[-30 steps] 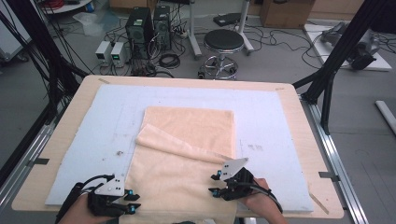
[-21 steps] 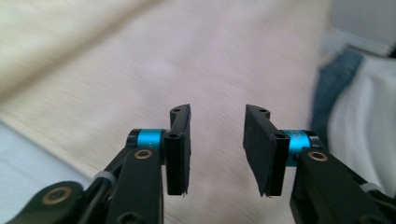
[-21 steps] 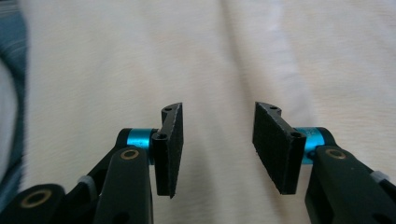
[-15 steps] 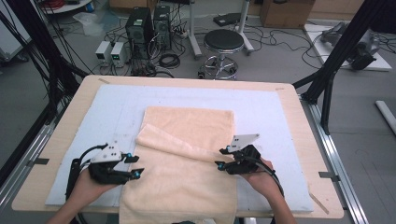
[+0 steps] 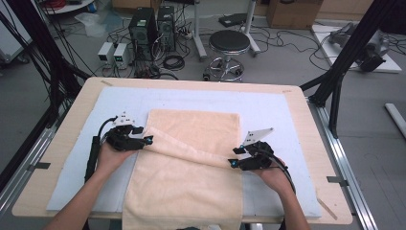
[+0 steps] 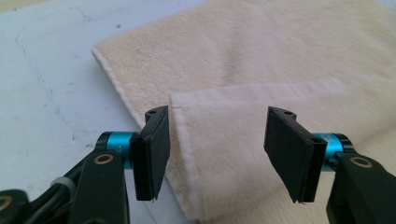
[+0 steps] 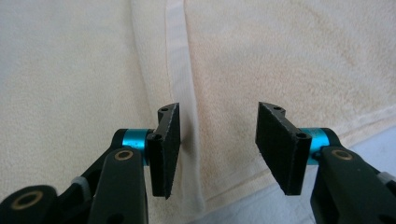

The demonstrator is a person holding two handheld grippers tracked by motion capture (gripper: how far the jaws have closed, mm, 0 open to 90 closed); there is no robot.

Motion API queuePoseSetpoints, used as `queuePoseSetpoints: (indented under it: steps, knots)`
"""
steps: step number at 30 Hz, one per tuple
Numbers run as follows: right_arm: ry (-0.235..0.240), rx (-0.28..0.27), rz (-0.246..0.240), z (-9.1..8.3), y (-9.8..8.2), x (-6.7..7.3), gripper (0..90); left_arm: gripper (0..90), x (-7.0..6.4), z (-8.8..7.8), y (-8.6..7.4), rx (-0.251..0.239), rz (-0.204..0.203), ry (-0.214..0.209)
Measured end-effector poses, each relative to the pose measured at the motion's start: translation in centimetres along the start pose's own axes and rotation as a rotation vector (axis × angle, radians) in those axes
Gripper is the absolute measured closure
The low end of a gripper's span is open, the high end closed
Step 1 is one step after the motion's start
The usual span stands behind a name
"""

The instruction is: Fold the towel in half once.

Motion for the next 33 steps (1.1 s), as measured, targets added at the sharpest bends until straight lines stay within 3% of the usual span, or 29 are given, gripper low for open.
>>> queuePoseSetpoints:
  steps: [4, 7, 12, 13, 14, 16, 18, 22, 25, 31, 32, 33]
  knots:
    - [0.0, 0.036, 0.017, 0.4, -0.3, -0.2, 56.5, 43.9, 0.6, 1.0, -0.2, 0.021, -0.038, -0.033]
    - [0.022, 0.047, 0.013, 0.7, -0.3, 0.0, 64.8, 52.5, 0.8, 1.3, -0.5, 0.025, -0.055, -0.057]
    - [0.057, 0.042, 0.015, 0.7, -0.2, 0.5, 64.5, 70.4, 0.7, 1.3, -0.9, 0.06, -0.042, -0.08]
    - [0.111, 0.03, 0.051, 0.5, -0.5, 0.8, 58.1, 75.2, 0.6, 1.1, -0.8, 0.054, -0.039, -0.097]
    - [0.12, 0.032, 0.056, 0.4, -0.6, 0.9, 56.3, 78.4, 0.4, 1.0, -0.7, 0.047, -0.026, -0.112]
    - [0.121, 0.042, 0.048, 0.5, -0.8, 1.0, 55.6, 80.2, 0.2, 0.8, -0.6, 0.043, -0.017, -0.123]
    - [0.086, 0.059, 0.028, 0.5, -1.0, 1.0, 60.4, 81.4, -0.1, 0.6, -0.5, 0.044, -0.002, -0.129]
    - [0.061, 0.055, -0.018, 0.3, -0.9, 1.3, 79.6, 82.1, -0.7, -0.7, -0.6, 0.028, 0.031, -0.142]
    - [0.072, 0.0, -0.034, -0.7, -0.4, 1.6, 84.2, 82.2, -1.1, -2.3, -0.7, -0.004, 0.057, -0.132]
    - [0.09, -0.059, -0.047, -3.2, 0.1, 2.6, 87.4, 82.3, -2.7, -5.6, -1.3, -0.075, 0.094, -0.153]
    - [0.088, -0.065, -0.054, -3.6, 0.0, 2.9, 86.4, 82.3, -3.0, -5.8, -1.5, -0.076, 0.1, -0.16]
    - [0.09, -0.069, -0.058, -3.6, -0.1, 3.2, 79.6, 82.3, -3.3, -5.9, -1.8, -0.071, 0.104, -0.163]
Point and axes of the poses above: each handheld gripper's, and its own axes: z roughly forward along the jaws, y roughly out of its top, x roughly to its left, the point moved 5 cm from there along z, roughly forward along the jaws, and after that the axes turned 9 degrees about z, right-handed, at the moved point
